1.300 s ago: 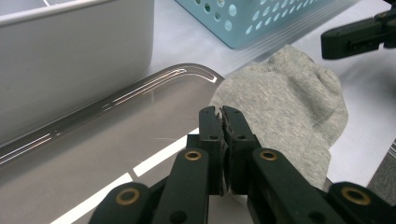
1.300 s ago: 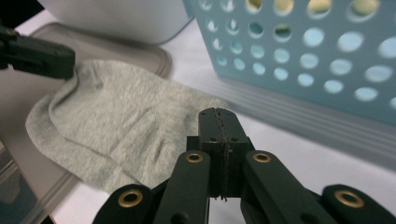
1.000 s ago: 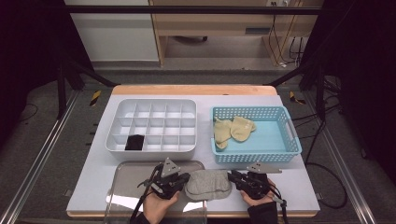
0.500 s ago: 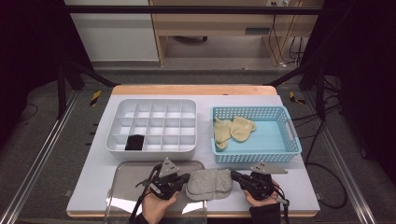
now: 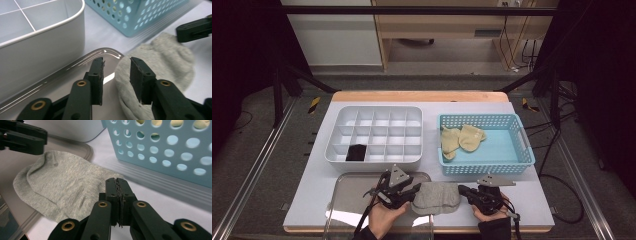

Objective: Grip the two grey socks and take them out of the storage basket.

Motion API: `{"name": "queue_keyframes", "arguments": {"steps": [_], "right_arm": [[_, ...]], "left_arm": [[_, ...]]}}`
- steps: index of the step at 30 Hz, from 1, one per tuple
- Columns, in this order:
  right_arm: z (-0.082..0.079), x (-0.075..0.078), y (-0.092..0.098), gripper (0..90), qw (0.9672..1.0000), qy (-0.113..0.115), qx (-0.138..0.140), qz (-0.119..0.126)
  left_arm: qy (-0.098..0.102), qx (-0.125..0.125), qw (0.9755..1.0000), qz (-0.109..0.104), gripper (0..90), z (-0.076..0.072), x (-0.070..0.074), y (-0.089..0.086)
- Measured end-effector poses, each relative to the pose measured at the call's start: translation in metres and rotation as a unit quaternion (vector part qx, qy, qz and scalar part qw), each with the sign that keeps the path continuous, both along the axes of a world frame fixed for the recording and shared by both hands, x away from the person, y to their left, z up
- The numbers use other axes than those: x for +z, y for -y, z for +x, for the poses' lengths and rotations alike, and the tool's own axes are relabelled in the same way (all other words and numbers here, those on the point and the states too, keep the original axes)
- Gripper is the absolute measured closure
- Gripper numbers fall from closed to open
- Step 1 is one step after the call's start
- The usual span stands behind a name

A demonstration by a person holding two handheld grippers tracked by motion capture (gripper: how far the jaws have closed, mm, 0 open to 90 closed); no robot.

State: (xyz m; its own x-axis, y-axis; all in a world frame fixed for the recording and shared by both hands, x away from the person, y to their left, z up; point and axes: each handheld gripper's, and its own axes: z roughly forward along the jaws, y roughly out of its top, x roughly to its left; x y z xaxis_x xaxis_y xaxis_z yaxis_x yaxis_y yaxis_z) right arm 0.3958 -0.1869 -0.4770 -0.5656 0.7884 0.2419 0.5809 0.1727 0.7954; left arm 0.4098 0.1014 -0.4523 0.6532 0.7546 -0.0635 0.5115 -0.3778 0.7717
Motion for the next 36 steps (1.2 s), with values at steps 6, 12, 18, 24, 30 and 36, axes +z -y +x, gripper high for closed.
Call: {"name": "queue_keyframes", "arguments": {"steps": [6,12,18,24,30,36], "right_arm": [[0.000,-0.001,-0.002,89.2,1.0000,-0.003,0.003,-0.002],[-0.006,0.012,0.005,89.6,0.9998,0.015,0.001,0.010],[-0.015,0.022,0.010,89.6,0.9998,0.014,0.007,0.012],[-0.012,0.005,0.003,89.2,0.9999,0.005,0.011,-0.010],[-0.011,-0.002,0.000,85.5,0.9998,0.007,0.007,-0.019],[-0.018,0.002,0.007,78.9,0.9999,0.016,0.007,-0.002]], "left_arm": [[-0.024,-0.002,0.9997,0.009,84.2,0.001,-0.005,0.002],[-0.033,-0.023,0.9989,-0.023,88.1,-0.007,0.007,-0.004],[-0.058,-0.041,0.9969,-0.034,88.2,-0.019,0.014,-0.010],[-0.044,-0.032,0.9985,0.004,87.6,-0.018,-0.001,-0.008],[-0.010,-0.020,0.9995,0.021,78.8,-0.021,-0.003,-0.008],[-0.010,-0.030,0.9994,0.011,72.0,-0.027,-0.001,-0.009]]}}
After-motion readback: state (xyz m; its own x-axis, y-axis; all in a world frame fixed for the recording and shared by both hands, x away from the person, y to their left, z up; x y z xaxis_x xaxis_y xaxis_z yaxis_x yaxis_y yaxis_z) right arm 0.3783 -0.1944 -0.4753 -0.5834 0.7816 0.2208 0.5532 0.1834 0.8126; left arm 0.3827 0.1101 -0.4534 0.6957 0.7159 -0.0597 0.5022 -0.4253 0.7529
